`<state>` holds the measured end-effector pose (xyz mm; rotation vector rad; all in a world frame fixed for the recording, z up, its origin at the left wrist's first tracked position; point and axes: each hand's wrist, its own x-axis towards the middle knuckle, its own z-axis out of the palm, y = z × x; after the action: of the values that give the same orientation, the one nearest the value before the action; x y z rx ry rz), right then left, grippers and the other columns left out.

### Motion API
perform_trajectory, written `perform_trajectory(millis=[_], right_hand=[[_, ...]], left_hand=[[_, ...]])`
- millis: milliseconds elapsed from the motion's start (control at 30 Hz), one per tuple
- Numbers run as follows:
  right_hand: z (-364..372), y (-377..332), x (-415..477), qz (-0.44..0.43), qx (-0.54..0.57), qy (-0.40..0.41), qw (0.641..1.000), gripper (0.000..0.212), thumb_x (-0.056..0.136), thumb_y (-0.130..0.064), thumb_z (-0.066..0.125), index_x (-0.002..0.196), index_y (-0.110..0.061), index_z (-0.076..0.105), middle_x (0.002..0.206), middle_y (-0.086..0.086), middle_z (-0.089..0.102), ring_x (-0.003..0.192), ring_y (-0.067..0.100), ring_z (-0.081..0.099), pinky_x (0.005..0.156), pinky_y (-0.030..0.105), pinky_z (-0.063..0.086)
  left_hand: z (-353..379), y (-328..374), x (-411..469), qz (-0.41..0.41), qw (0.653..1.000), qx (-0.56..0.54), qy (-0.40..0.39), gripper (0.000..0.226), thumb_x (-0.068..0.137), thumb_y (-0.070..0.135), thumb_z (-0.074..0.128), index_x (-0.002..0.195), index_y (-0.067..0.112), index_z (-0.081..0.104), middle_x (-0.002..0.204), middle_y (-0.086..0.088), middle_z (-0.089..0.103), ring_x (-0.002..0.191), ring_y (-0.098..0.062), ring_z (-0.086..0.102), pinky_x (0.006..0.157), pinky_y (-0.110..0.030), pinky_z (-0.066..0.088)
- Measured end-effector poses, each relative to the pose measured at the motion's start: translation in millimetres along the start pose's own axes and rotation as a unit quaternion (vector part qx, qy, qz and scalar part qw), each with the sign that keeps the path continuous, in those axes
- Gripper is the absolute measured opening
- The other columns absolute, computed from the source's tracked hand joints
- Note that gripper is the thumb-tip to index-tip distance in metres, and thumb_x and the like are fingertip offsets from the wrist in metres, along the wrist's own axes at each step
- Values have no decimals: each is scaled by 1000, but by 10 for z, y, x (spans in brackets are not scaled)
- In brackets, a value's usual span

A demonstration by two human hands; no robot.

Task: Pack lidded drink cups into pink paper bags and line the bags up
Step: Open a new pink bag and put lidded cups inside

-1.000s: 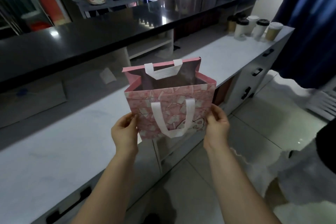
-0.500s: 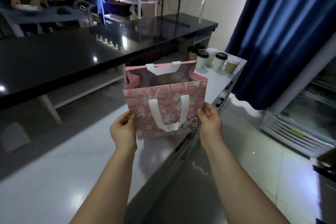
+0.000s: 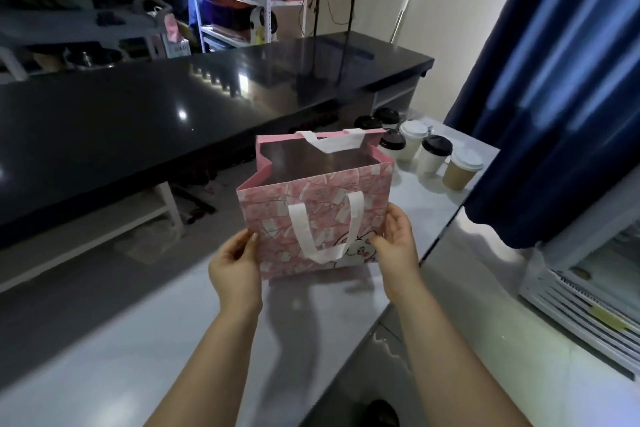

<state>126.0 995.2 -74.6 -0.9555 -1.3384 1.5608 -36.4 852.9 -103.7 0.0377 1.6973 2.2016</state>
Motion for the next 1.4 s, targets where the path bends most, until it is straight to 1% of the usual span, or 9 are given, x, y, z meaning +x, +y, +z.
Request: perform_trajectory(millis=[167, 333, 433, 567, 733, 867, 967, 1200, 1400], right_hand=[[-156, 89, 988, 20, 13, -58, 998, 63, 82, 22, 43, 133, -15, 45, 123, 4, 63, 112, 18, 63, 93, 44, 54], [-374, 53, 1784, 43, -3, -130, 991, 61, 83, 24, 40, 132, -12, 45, 123, 8, 62, 115, 21, 60, 97, 48, 51], [-466, 84, 2119, 55, -9, -165, 985, 60, 82, 24, 40, 129, -13, 47, 123, 7, 61, 116, 22, 60, 97, 45, 52], [-540, 236, 2338, 70, -26, -199, 977, 58, 84, 19, 53, 111, -32, 57, 116, -2, 66, 100, 6, 65, 89, 35, 56], [-588, 295, 2332, 40, -40, -193, 980, 62, 83, 10, 57, 109, -46, 55, 110, -23, 64, 104, -5, 60, 83, 19, 53], [-685, 202, 2246, -8, -122, -224, 967, 65, 86, -4, 61, 131, -47, 43, 122, -38, 46, 106, -25, 44, 86, 6, 36], [-898, 186, 2118, 1, -184, -255, 949, 71, 88, -16, 66, 143, -44, 32, 134, -26, 37, 119, -5, 37, 94, 23, 36], [-1445, 273, 1764, -35, -279, -303, 911, 66, 88, -6, 59, 138, -43, 38, 137, -14, 42, 128, 11, 39, 105, 37, 37], [-1718, 110, 2009, -101, -321, -279, 899, 53, 85, -4, 59, 125, -38, 51, 125, -20, 47, 125, 15, 43, 102, 33, 39]], left_hand=[[683, -279, 150, 60, 996, 11, 71, 23, 87, 9, 71, 86, 32, 71, 93, 8, 73, 93, -14, 70, 90, -38, 56], [1290, -469, 90, 65, 987, 39, 141, 21, 87, 13, 72, 92, 33, 69, 90, 15, 72, 86, -2, 69, 84, -27, 57], [1534, -551, 13, 97, 978, 89, 163, 25, 85, 12, 74, 92, 36, 69, 90, 15, 72, 88, -1, 68, 79, -21, 54], [1706, -659, -115, 131, 969, 128, 165, 33, 83, 2, 74, 97, 31, 68, 95, 14, 71, 91, -1, 66, 72, -12, 52], [1661, -649, -232, 106, 959, 205, 163, 43, 82, 10, 77, 122, 19, 63, 115, 5, 66, 105, -5, 61, 89, -26, 52], [1565, -607, -302, 73, 954, 268, 114, 77, 77, 21, 82, 143, 27, 42, 123, 8, 53, 107, -7, 54, 89, -31, 48], [1520, -747, -433, 2, 959, 266, 100, 95, 75, 25, 84, 150, 27, 26, 127, 3, 47, 111, -15, 49, 88, -31, 45], [1766, -1180, -815, 11, 937, 348, 17, 65, 83, 21, 75, 140, 18, 46, 136, -6, 50, 121, -20, 49, 90, -26, 39], [2401, -1196, -942, 139, 843, 512, -90, 58, 89, 31, 65, 142, 25, 43, 141, 1, 46, 132, -22, 35, 109, -36, 32]])
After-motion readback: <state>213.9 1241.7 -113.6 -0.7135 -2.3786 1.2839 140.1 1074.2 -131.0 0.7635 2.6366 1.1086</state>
